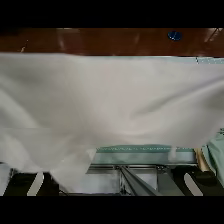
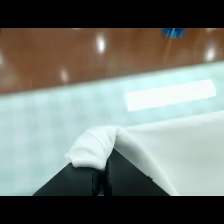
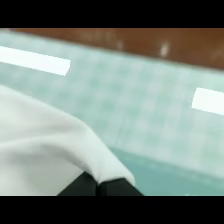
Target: Fold the shirts.
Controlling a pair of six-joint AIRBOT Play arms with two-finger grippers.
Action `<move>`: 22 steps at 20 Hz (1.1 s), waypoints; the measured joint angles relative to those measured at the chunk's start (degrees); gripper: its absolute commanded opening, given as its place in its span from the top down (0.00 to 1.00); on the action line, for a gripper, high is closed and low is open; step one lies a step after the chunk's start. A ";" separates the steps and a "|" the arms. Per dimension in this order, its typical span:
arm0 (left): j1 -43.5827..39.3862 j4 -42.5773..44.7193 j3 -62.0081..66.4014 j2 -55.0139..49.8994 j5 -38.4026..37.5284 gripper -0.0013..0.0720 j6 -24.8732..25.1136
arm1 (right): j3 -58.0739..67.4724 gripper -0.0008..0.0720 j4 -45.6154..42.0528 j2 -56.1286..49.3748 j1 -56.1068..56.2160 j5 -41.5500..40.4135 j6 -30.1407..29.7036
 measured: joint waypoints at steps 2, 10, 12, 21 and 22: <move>-0.57 1.22 -8.94 -0.66 0.55 0.95 -1.46 | -10.16 0.97 -0.28 0.90 0.00 -1.42 0.22; -2.86 -8.85 -32.46 -18.34 23.08 0.95 -0.74 | -31.23 0.96 0.50 -17.81 -0.02 -27.69 0.42; -4.07 -10.32 -31.26 -26.58 27.69 0.95 -0.20 | -29.64 0.96 1.84 -26.77 0.00 -33.64 0.35; -0.50 -11.98 -12.63 -49.57 22.29 0.29 -0.74 | -9.77 0.42 5.81 -51.47 -6.16 -32.87 1.51; 1.81 -11.10 -11.47 -50.03 18.82 0.29 -0.76 | -9.42 0.43 4.20 -51.21 -8.41 -30.42 1.68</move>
